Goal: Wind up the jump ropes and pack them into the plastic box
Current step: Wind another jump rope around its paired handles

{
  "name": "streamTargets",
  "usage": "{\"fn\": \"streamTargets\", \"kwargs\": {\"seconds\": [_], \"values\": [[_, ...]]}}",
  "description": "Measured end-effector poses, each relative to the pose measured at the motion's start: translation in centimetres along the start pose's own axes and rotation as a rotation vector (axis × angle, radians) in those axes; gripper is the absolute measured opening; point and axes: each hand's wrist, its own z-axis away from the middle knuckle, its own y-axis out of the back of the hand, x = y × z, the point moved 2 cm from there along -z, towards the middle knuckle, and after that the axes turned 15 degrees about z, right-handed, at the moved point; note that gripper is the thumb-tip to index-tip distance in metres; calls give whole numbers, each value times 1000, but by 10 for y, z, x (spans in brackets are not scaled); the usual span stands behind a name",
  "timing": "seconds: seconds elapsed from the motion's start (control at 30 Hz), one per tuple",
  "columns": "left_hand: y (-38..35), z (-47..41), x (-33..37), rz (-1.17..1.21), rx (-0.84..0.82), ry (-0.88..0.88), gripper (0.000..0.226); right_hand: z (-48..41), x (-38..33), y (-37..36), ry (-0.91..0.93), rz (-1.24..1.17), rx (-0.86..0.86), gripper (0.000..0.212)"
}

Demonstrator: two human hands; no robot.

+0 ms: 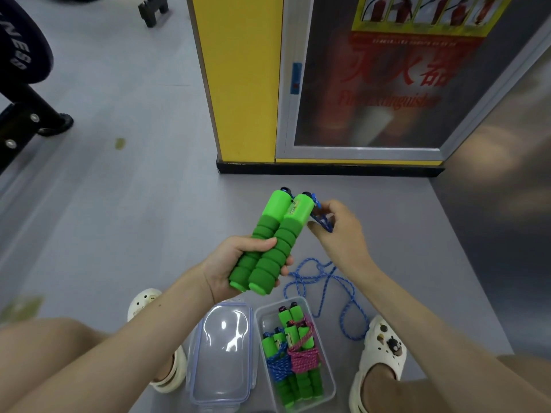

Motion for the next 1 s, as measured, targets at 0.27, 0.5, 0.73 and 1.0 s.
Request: {"fn": "streamTargets", "kwargs": {"seconds": [0.27, 0.5, 0.73, 1.0], "values": [[-3, 0, 0, 30, 23, -43, 37, -2, -4, 0, -220, -377, -79, 26], [-1, -1, 3, 50, 74, -66, 33, 0, 3, 1, -278, -349, -77, 15], [-1, -2, 1, 51, 111, -77, 37, 3, -1, -3, -227, -192, -197, 7], [-4, -1, 2, 80, 143, -124, 37, 2, 0, -5, -366, -560, -226, 20]]}}
